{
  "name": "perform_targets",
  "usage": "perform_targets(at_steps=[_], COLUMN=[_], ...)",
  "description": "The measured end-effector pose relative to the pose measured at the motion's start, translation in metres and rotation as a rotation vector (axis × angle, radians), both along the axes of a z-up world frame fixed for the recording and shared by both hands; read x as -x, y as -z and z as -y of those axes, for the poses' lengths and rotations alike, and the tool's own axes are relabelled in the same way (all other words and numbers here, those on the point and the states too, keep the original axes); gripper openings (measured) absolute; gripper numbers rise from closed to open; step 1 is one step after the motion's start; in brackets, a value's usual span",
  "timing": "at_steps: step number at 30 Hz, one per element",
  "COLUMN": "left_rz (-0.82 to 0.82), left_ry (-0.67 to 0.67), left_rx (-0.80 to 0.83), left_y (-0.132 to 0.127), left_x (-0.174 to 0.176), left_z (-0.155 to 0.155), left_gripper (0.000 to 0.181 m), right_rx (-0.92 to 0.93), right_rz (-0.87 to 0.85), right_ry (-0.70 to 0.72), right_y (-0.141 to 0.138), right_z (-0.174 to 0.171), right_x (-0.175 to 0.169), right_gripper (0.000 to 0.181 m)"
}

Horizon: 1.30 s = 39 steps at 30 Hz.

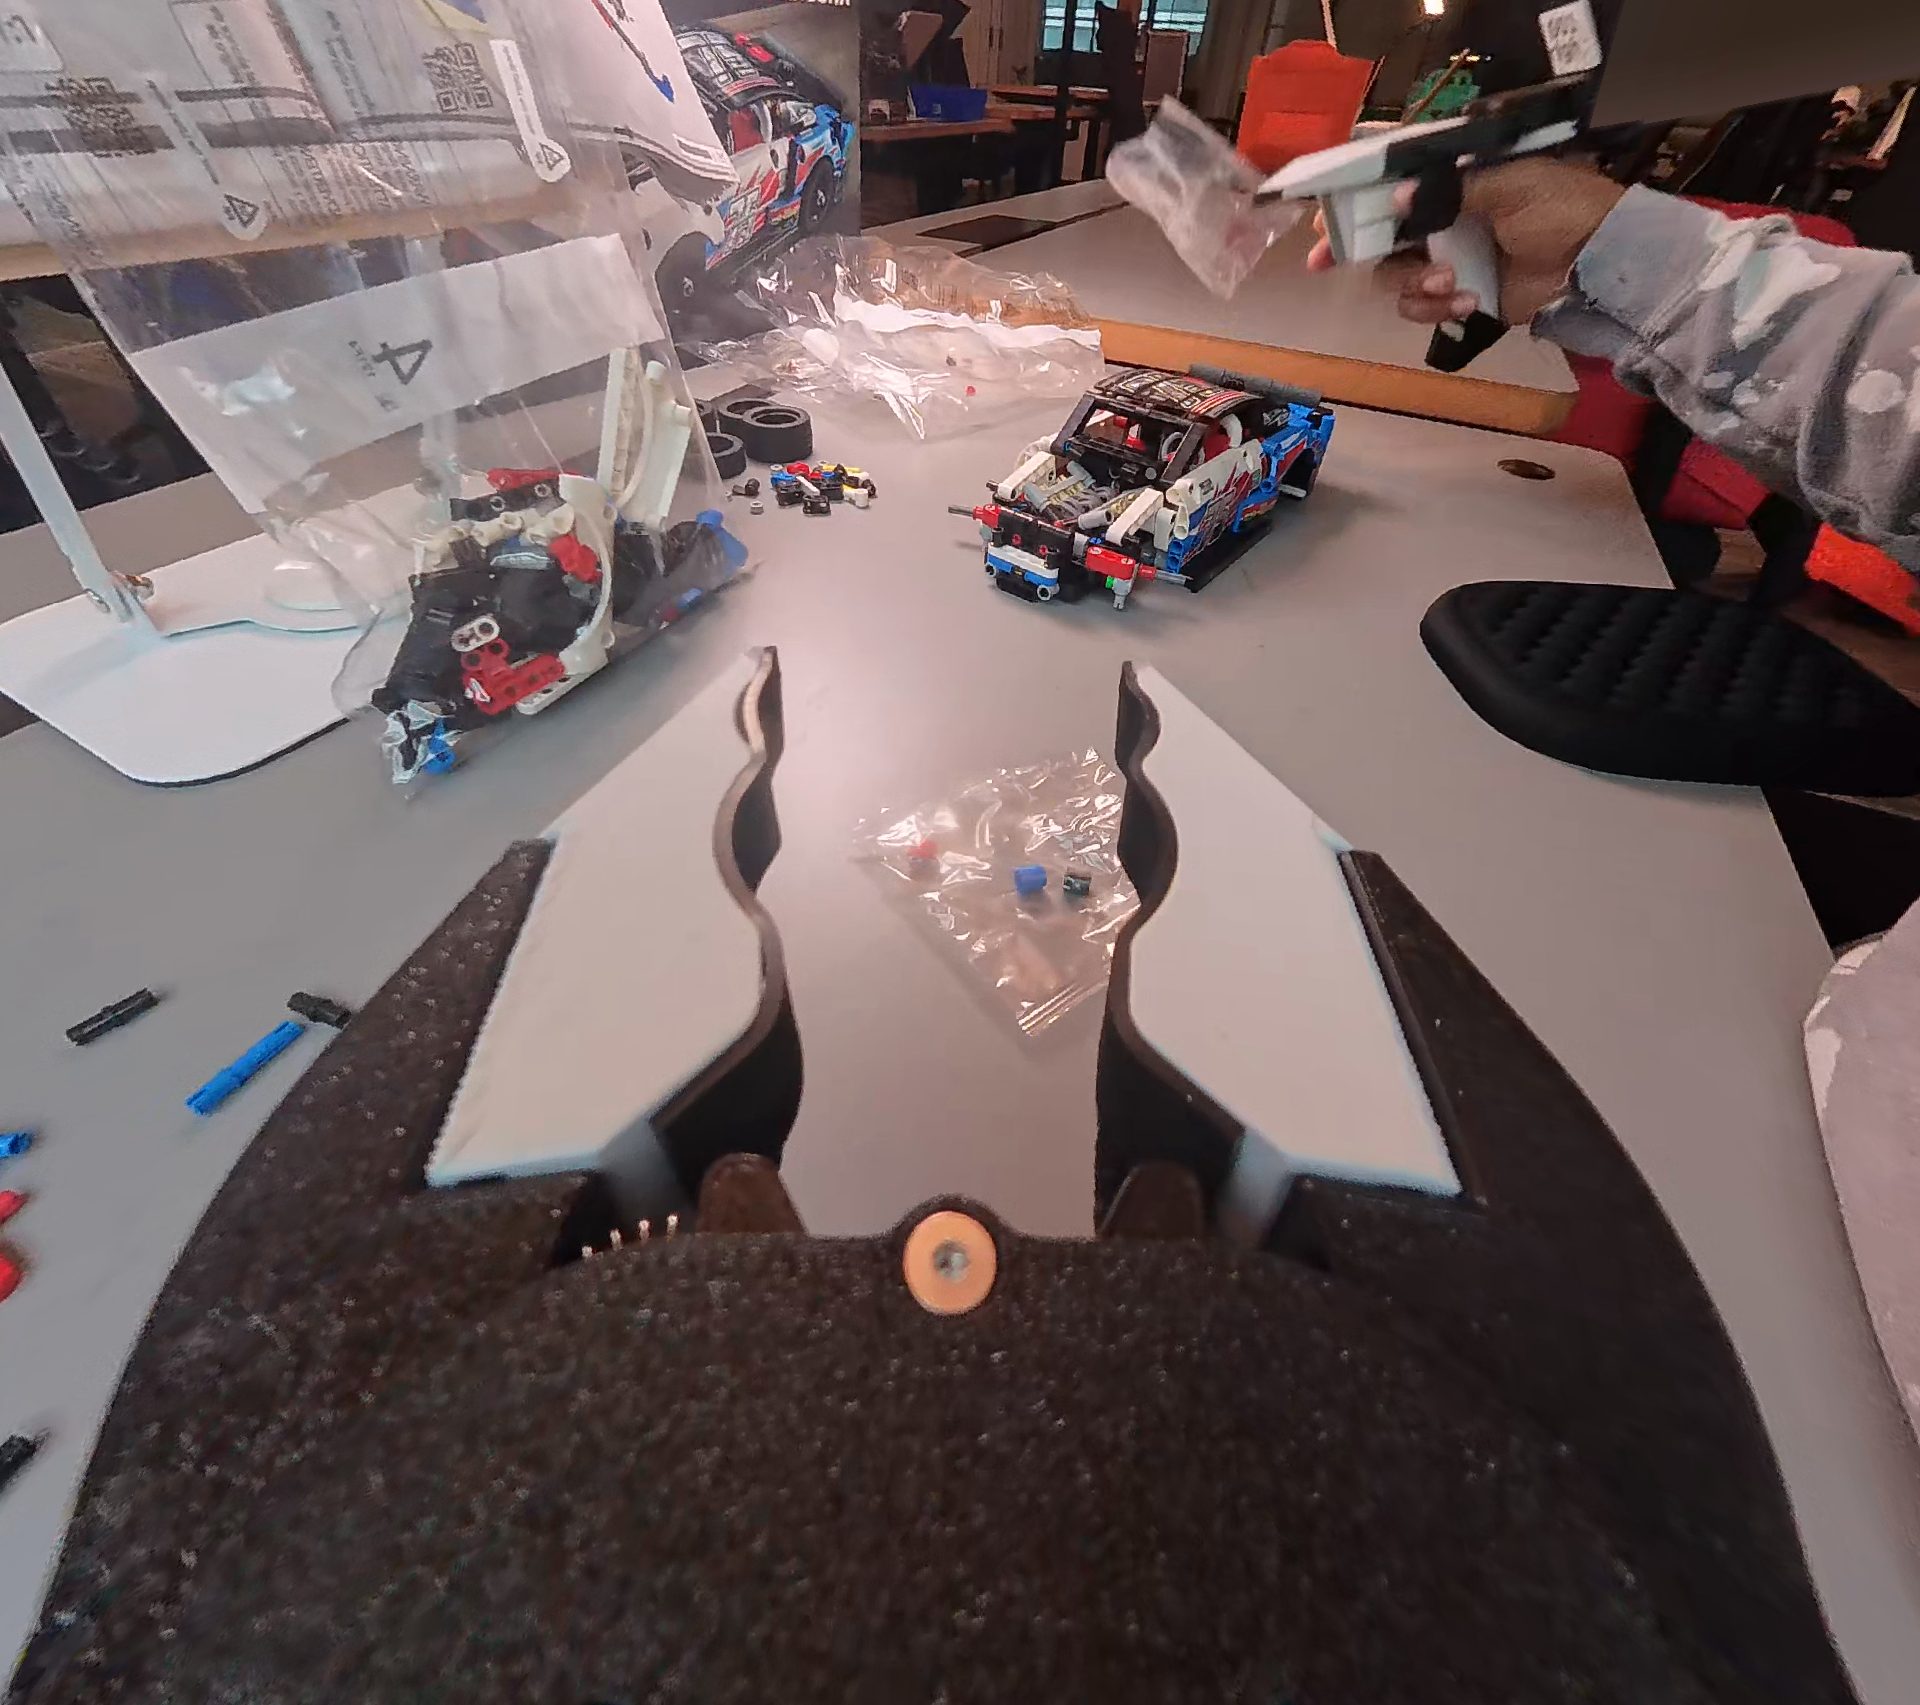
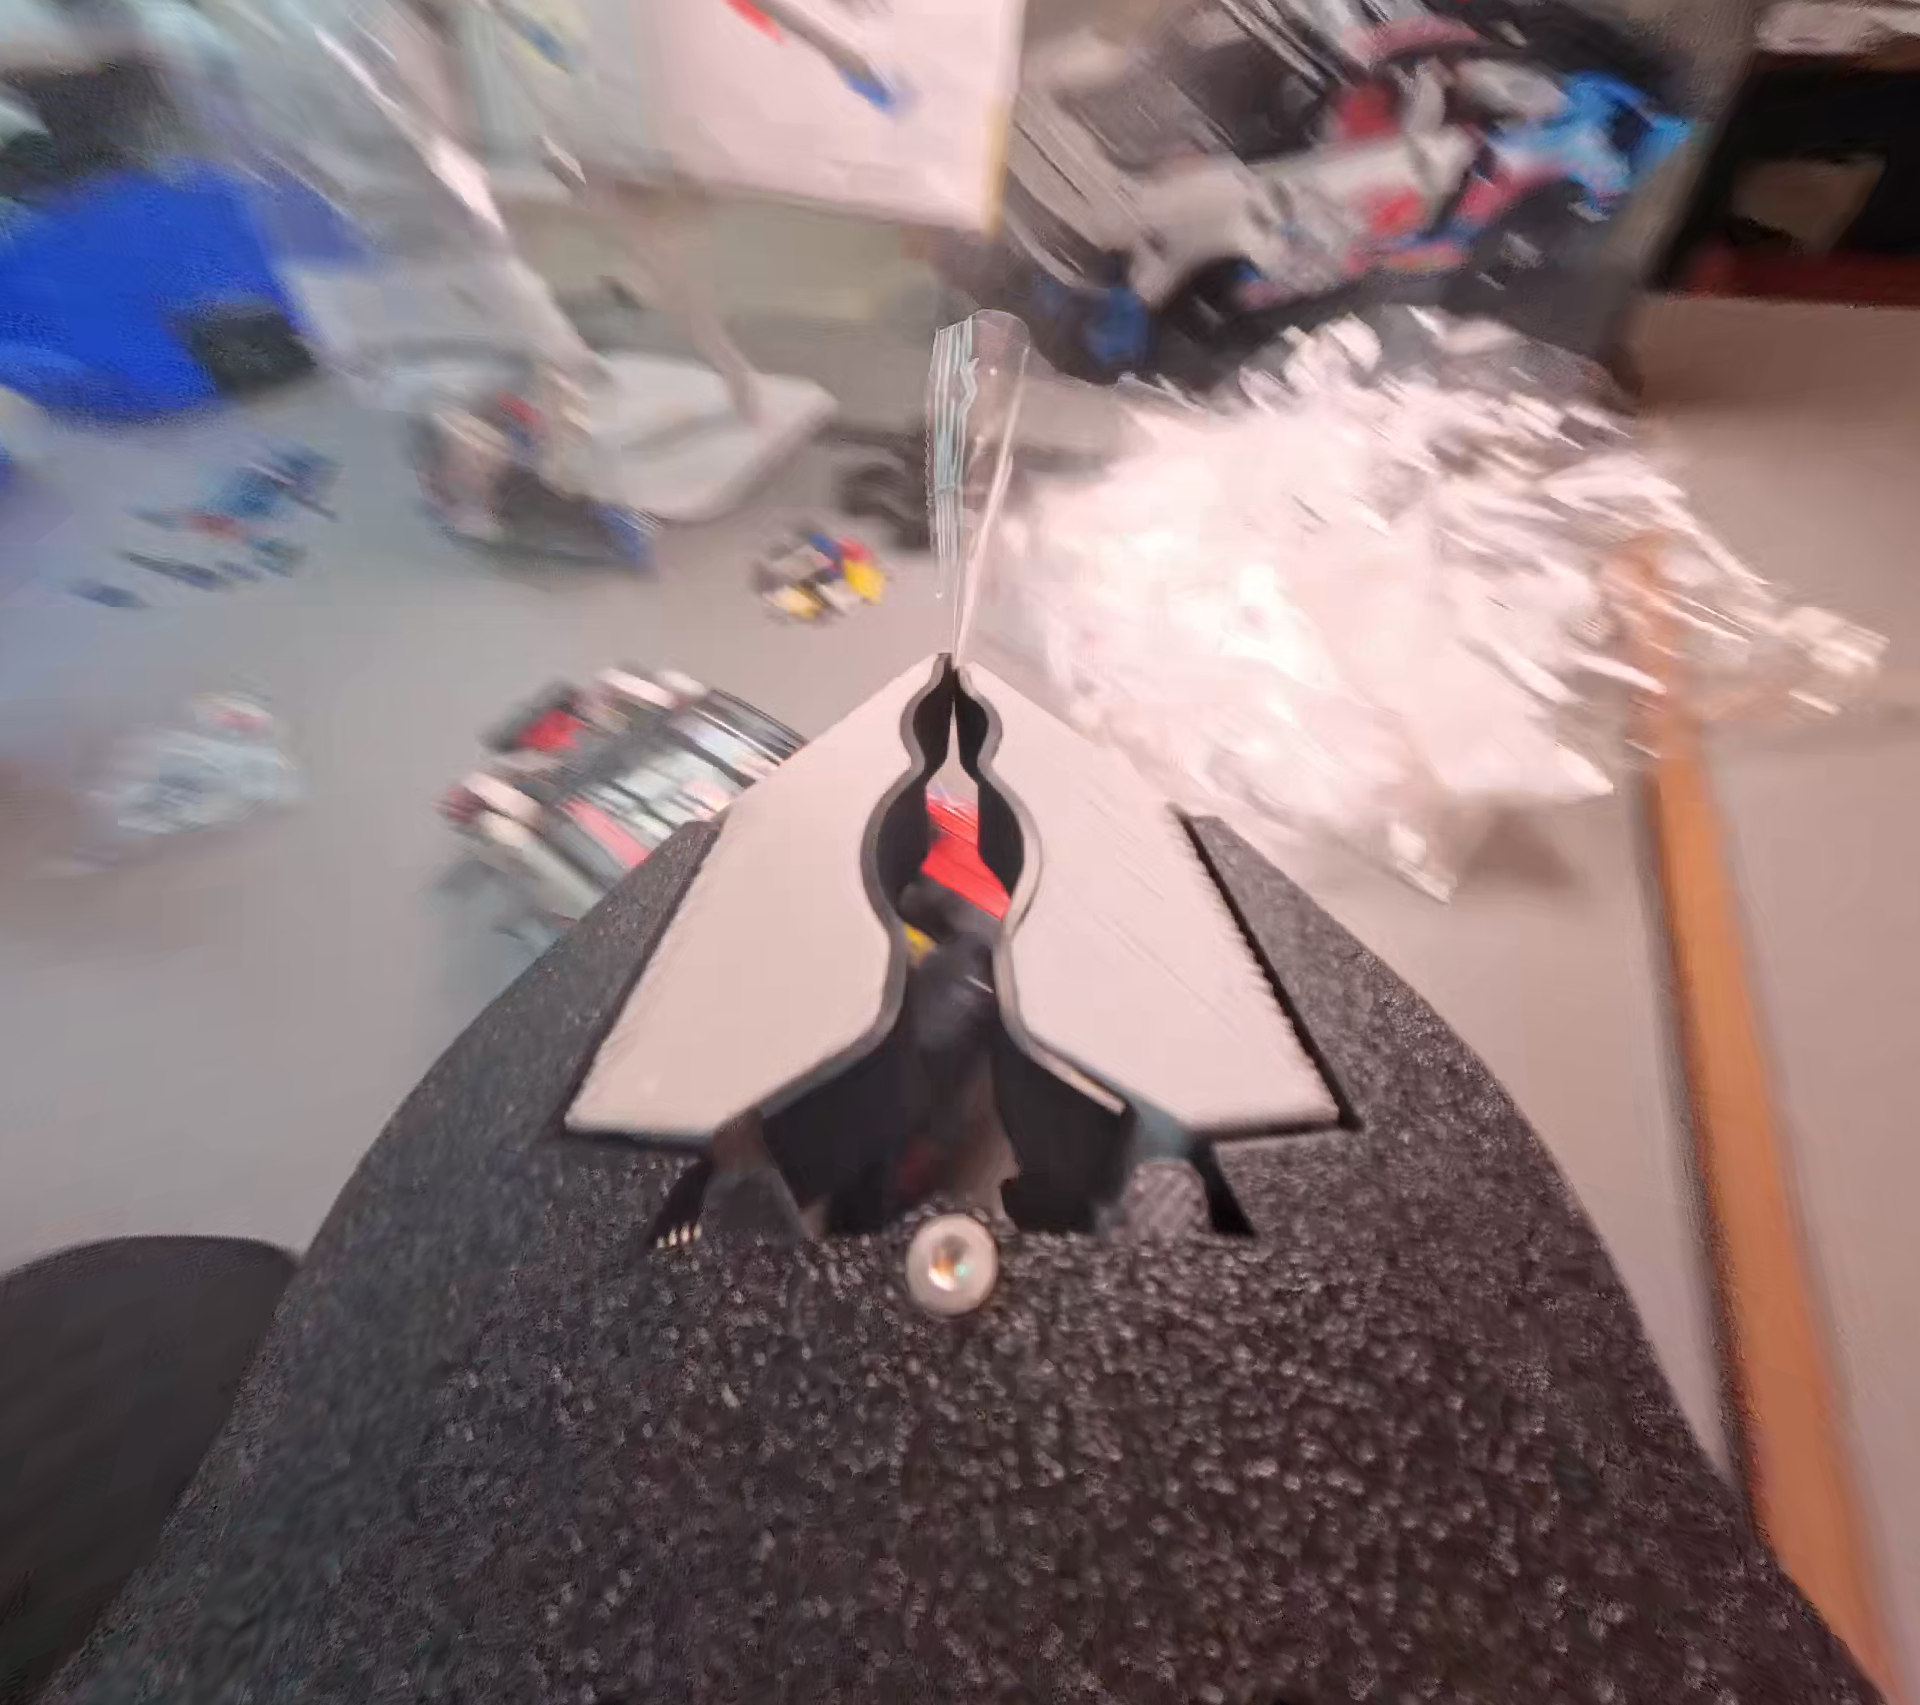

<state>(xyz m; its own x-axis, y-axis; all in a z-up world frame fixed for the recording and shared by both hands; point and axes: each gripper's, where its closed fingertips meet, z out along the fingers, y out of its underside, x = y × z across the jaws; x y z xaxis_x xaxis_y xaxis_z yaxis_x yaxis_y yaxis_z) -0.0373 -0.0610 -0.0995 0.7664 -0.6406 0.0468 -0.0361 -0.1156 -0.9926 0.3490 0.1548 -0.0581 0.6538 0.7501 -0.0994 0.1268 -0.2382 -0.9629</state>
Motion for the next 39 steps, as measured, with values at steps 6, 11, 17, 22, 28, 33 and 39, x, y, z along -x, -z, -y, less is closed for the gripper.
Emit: perform_targets(at_steps=[6,11,17,22,28,33,39], left_rz=[0.129,0.424,0.573,0.446,0.4,0.291,0.154], left_ry=[0.161,0.519,0.6,0.343,0.122,0.118,0.067], left_rx=[0.018,0.14,0.117,0.273,0.45,0.631,0.789], left_y=[-0.019,-0.063,-0.086,-0.042,0.007,0.042,0.081], left_x=[-0.03,-0.061,-0.028,0.017,0.065,0.06,0.073], left_z=[-0.002,0.0,0.011,-0.003,-0.019,-0.012,-0.001], left_gripper=[0.067,0.072,0.01,0.0,0.0,0.005,0.017], right_rx=[0.23,0.476,0.493,0.209,0.061,0.047,0.053], right_rz=[-0.696,-0.852,-0.585,-0.067,0.542,0.712,0.756], right_ry=[-0.765,-1.18,-1.244,-0.935,-0.88,-0.879,-0.847], right_y=[-0.099,-0.09,-0.046,0.027,0.121,0.148,0.146], right_z=[0.134,0.201,0.234,0.192,0.213,0.2,0.176], right_x=[0.134,0.242,0.334,0.344,0.345,0.335,0.308], right_gripper=[0.0,0.0,0.0,0.029,0.073,0.053,0.04])
